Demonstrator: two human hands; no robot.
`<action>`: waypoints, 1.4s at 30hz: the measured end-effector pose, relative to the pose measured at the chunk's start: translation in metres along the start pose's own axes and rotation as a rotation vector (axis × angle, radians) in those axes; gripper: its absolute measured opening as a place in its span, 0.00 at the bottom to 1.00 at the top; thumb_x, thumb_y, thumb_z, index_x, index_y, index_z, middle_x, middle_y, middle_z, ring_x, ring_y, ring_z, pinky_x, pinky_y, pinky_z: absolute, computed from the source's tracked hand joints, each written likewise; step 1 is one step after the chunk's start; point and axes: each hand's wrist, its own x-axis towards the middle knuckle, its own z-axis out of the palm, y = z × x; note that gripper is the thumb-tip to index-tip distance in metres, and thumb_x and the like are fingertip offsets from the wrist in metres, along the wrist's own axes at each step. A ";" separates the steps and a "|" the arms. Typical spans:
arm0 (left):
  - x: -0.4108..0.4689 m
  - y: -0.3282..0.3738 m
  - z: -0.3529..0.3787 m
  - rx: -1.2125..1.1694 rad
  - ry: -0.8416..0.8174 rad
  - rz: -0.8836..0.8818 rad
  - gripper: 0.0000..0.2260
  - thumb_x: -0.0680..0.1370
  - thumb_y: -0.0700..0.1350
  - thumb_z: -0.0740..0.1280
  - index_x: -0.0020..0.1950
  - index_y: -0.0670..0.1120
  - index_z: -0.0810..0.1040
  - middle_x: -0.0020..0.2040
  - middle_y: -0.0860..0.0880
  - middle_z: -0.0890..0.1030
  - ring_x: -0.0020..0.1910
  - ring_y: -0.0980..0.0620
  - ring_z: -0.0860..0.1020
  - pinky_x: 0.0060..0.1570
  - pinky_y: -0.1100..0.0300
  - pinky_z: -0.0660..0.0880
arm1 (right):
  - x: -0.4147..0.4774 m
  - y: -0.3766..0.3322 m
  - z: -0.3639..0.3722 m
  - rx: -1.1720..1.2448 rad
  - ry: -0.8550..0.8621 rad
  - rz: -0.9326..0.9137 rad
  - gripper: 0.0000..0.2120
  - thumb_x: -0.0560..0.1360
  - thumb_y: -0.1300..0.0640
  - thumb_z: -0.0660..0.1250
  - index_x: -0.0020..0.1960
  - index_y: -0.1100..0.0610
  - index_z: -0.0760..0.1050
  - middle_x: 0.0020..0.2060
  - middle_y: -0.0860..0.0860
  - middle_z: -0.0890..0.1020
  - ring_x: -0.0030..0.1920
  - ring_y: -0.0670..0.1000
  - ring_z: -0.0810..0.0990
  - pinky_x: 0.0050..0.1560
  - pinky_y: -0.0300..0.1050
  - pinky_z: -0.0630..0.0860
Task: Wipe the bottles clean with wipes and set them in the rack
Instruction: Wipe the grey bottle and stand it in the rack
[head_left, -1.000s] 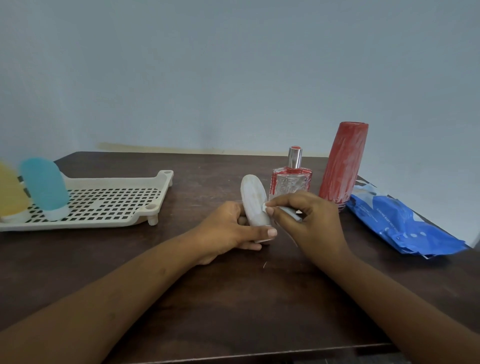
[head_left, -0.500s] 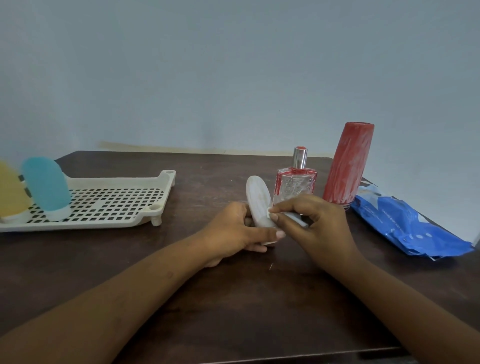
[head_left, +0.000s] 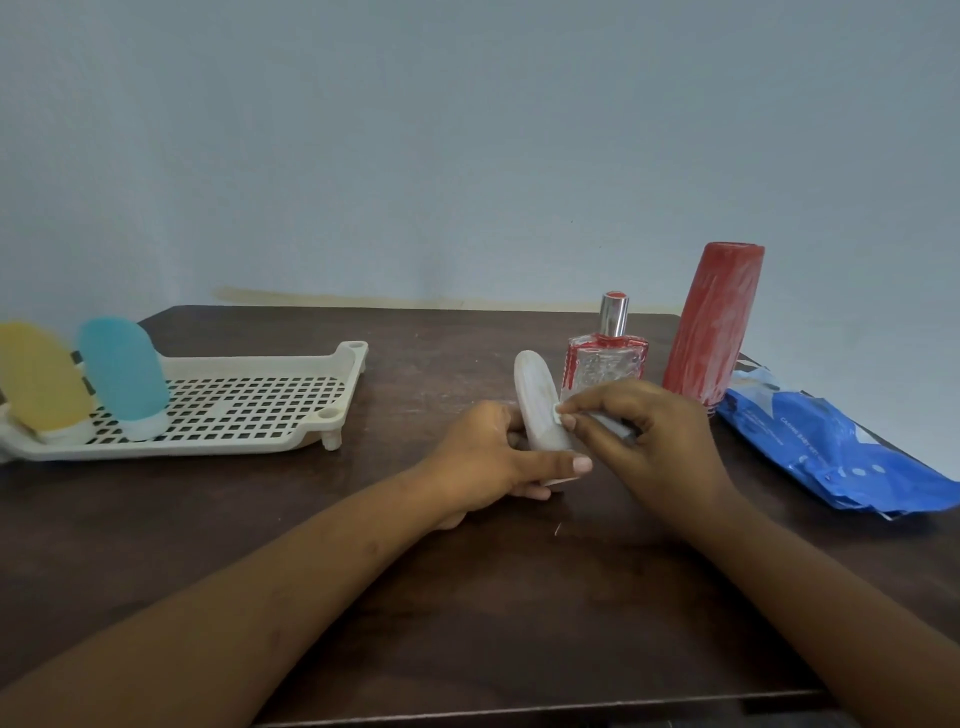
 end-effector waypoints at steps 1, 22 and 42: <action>0.000 0.000 0.000 0.002 0.003 0.001 0.18 0.70 0.40 0.75 0.58 0.41 0.78 0.48 0.44 0.85 0.46 0.50 0.84 0.39 0.63 0.80 | 0.001 0.000 0.002 0.001 0.011 0.003 0.06 0.72 0.57 0.69 0.47 0.55 0.83 0.42 0.46 0.83 0.45 0.38 0.79 0.45 0.26 0.70; 0.003 -0.002 0.001 0.043 0.045 0.006 0.14 0.70 0.39 0.76 0.54 0.41 0.80 0.47 0.41 0.84 0.42 0.49 0.84 0.38 0.62 0.80 | 0.005 -0.008 -0.007 -0.313 -0.186 -0.308 0.13 0.75 0.56 0.59 0.52 0.58 0.80 0.49 0.51 0.81 0.48 0.50 0.78 0.46 0.46 0.77; 0.001 0.000 -0.004 0.011 -0.035 0.021 0.11 0.70 0.36 0.75 0.50 0.44 0.80 0.42 0.45 0.84 0.43 0.51 0.84 0.41 0.63 0.81 | 0.004 -0.008 -0.013 -0.307 -0.294 -0.445 0.12 0.75 0.57 0.60 0.51 0.58 0.80 0.50 0.51 0.81 0.51 0.51 0.77 0.52 0.42 0.72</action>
